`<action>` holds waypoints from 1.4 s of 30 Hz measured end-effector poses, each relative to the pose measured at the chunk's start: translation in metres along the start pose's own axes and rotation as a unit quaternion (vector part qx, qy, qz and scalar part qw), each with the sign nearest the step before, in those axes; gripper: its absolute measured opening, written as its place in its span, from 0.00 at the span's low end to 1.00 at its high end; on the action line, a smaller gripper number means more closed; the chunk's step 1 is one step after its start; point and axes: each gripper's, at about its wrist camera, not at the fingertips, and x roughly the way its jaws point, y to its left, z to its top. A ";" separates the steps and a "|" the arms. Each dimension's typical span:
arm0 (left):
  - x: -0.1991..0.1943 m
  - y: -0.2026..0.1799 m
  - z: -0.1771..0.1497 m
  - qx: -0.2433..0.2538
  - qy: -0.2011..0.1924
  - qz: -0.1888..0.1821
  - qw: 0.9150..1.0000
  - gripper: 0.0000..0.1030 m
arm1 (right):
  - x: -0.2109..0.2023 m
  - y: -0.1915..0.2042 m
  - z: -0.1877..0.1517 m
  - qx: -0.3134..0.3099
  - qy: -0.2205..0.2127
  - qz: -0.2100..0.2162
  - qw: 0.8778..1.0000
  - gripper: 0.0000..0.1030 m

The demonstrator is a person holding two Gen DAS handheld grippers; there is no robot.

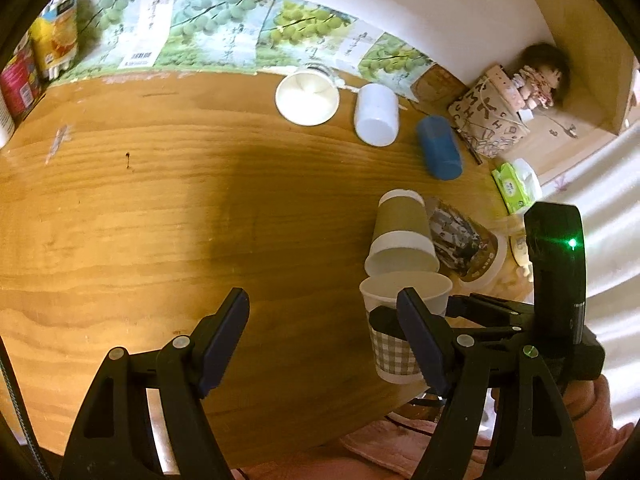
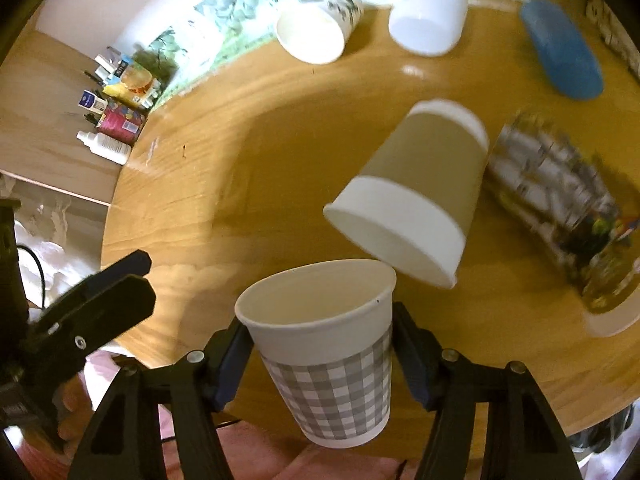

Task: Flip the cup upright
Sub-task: 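Lower the checkered cup upright onto the desk with the right tool and open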

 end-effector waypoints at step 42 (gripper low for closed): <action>0.000 -0.027 0.002 0.048 0.000 -0.042 0.998 0.77 | -0.015 -0.019 -0.068 -0.142 -0.334 -0.004 0.932 0.66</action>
